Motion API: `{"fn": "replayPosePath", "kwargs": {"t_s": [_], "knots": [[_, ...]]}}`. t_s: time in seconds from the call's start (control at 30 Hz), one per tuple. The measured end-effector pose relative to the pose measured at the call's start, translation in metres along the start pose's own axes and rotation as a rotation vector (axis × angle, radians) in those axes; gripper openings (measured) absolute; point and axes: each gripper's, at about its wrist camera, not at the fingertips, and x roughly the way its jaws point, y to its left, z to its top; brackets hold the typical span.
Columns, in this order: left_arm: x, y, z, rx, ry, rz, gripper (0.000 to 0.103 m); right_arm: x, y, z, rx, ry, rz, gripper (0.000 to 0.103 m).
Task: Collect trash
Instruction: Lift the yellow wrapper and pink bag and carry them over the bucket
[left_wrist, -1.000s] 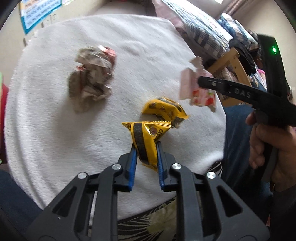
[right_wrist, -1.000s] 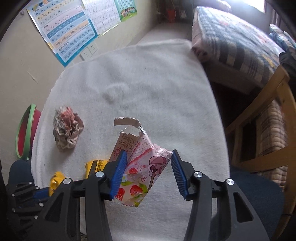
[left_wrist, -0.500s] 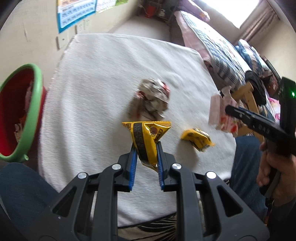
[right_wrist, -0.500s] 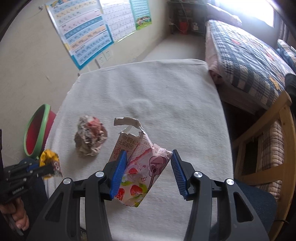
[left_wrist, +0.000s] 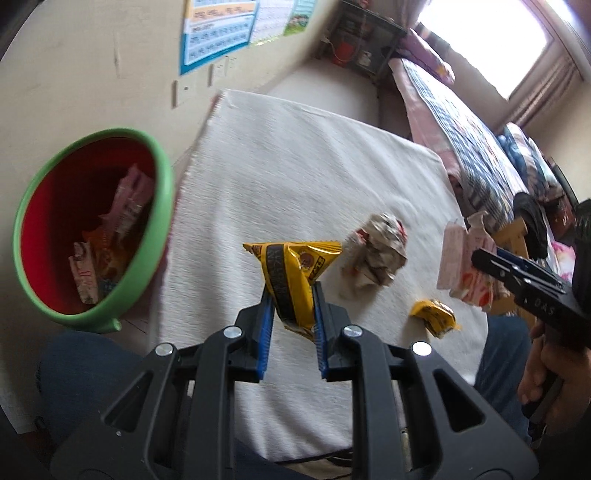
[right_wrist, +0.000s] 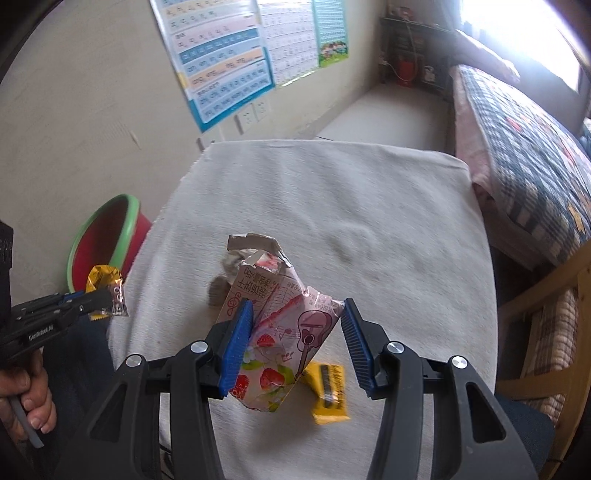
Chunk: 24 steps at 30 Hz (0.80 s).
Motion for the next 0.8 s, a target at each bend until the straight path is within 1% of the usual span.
{"fn": "replayPosePath", "kwargs": {"t_s": [0.47, 0.8], "knots": [[-0.033, 0.064, 0.012, -0.107, -0.086, 0.051, 0.019, 0.012, 0.068, 0.032, -0.111, -0.014, 0.067, 0.048], [-0.059, 0.111, 0.014, -0.182, -0.14, 0.1, 0.019, 0.03, 0.127, 0.055, -0.192, -0.024, 0.134, 0.048]]}}
